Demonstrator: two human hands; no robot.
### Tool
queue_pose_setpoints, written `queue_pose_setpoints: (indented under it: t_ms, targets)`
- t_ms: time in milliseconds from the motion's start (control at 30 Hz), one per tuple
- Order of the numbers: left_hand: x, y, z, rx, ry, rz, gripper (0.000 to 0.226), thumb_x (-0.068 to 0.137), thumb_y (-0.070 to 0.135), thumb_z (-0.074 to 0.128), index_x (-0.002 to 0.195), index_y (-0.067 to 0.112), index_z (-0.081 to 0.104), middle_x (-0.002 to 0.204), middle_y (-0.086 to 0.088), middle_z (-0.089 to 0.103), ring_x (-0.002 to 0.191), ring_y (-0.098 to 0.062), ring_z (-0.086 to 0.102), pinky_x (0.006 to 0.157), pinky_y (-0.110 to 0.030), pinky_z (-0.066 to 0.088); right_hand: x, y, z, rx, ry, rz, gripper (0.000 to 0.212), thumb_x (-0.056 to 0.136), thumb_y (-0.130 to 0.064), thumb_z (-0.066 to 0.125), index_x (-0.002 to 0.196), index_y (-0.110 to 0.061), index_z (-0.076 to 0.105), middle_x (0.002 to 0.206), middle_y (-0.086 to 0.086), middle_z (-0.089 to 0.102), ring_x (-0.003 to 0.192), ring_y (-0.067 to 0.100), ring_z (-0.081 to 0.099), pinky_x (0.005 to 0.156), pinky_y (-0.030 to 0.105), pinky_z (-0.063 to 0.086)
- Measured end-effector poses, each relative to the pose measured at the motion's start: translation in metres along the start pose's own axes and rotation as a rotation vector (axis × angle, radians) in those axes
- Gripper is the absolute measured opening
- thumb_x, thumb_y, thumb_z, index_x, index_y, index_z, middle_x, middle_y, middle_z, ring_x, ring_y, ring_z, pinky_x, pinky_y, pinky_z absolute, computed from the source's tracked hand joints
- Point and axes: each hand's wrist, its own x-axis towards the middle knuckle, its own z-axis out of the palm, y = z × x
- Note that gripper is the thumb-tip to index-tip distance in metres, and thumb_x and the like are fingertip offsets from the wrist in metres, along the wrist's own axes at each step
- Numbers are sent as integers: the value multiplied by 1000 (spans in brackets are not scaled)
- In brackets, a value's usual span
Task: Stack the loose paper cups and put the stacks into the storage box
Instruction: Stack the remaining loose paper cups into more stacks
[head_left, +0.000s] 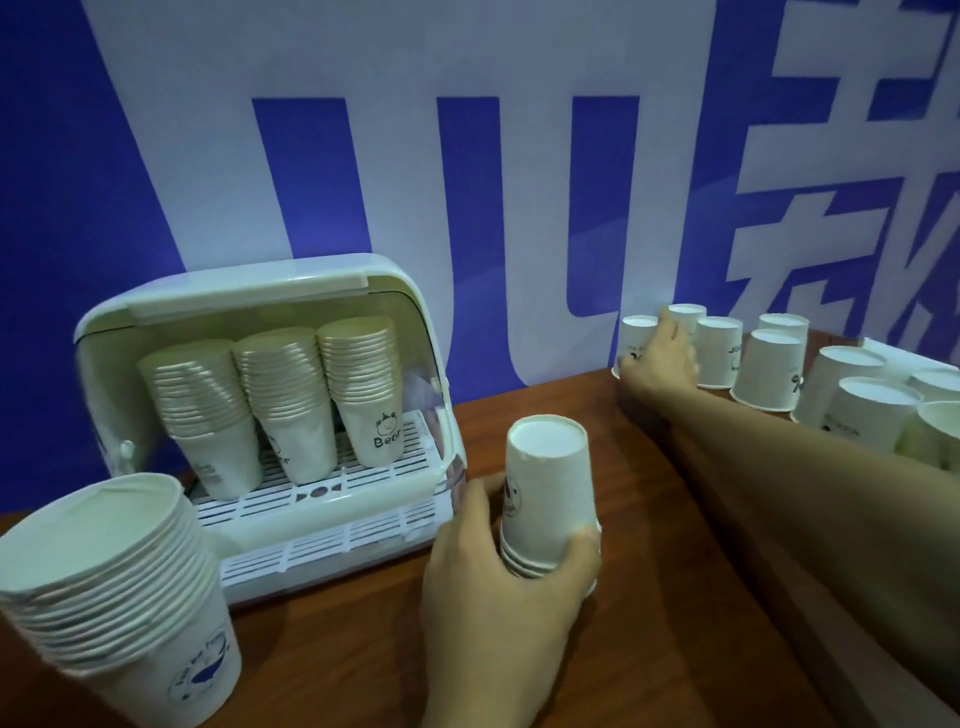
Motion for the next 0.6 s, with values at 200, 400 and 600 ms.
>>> queue_pose_setpoints:
  t_ms: [200,400,600]
  targets:
    - [1,0,3,-7,45,-24,68,46,73,69,108,46,62,100,19,73,96,-5,71,88,-38,59,1,-1,25,-18,79,12,78,86,-40,72,149,-22,30,140,19,48,133,41,44,110,57,35]
    - [-1,6,-1,-12,7,-58,67,48,75,73,109,52,59,102,23,73,97,-3,70,89,-36,59,-38,-27,-10,319,66,-114,69,67,-54,71,125,-22,54,120,3,62,112,26,60,97,51,52]
    - [-3,13,-5,16,-36,-48,70,56,78,72,119,51,58,112,23,71,105,-4,68,93,-41,58,-132,-72,-109,741,-151,-366,56,87,-36,76,132,-35,44,107,-9,59,95,11,62,73,17,53]
